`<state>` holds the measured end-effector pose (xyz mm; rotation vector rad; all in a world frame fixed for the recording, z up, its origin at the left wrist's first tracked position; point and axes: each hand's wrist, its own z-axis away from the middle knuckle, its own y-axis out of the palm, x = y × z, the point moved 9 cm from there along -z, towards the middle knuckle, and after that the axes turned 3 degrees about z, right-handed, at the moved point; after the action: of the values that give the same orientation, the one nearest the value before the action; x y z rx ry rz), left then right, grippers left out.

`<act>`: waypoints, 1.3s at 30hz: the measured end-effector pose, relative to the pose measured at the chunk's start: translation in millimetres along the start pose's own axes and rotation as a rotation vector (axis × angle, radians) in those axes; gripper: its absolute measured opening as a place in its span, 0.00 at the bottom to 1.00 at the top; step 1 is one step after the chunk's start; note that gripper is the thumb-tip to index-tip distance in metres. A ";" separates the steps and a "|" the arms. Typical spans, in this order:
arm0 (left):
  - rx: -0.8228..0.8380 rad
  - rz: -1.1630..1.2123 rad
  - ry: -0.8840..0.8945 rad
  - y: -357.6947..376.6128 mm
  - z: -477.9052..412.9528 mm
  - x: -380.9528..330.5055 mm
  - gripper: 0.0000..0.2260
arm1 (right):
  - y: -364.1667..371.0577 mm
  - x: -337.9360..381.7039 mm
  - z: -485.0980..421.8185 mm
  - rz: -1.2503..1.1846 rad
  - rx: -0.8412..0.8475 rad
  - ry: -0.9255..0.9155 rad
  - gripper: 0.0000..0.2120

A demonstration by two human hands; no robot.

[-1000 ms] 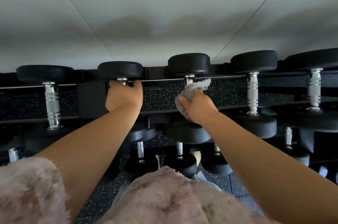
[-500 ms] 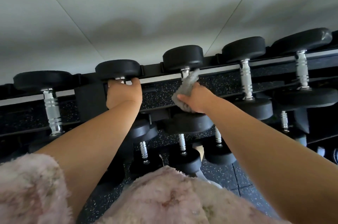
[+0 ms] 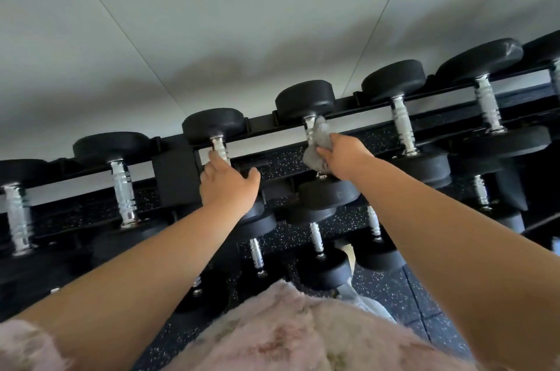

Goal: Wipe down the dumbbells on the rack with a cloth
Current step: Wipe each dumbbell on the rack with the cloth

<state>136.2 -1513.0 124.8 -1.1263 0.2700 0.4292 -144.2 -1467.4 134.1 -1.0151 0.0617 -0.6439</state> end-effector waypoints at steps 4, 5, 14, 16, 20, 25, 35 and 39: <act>-0.029 -0.319 0.394 9.5 29.6 -23.0 0.32 | -8.5 -29.9 30.0 0.035 -0.087 -0.049 0.15; -0.002 -0.395 0.506 15.6 33.2 -29.7 0.29 | -10.2 -41.3 40.1 0.048 -0.107 -0.037 0.14; 0.138 -0.635 0.690 39.6 33.3 -42.2 0.25 | 27.7 3.0 97.3 0.124 -0.213 -0.189 0.30; 0.125 -0.638 0.687 41.3 30.4 -40.1 0.25 | 33.6 27.2 98.6 0.182 -0.241 -0.263 0.34; 0.116 -0.543 0.656 43.9 21.9 -32.5 0.24 | 38.9 16.8 90.9 0.250 -0.235 -0.313 0.30; 0.092 -0.480 0.647 42.5 21.6 -30.4 0.18 | 42.0 -53.0 78.5 -0.192 -0.177 -0.057 0.30; 0.091 -0.484 0.657 38.0 27.8 -36.3 0.15 | 49.8 1.3 101.1 0.224 -0.416 -0.291 0.32; 0.082 -0.494 0.650 37.3 27.3 -36.0 0.21 | 44.5 -57.3 83.8 -0.242 -0.234 -0.047 0.33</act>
<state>86.9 -1481.6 120.9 -1.1809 0.5512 -0.3963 -141.7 -1356.6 130.0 -1.2756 -0.0288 -0.8469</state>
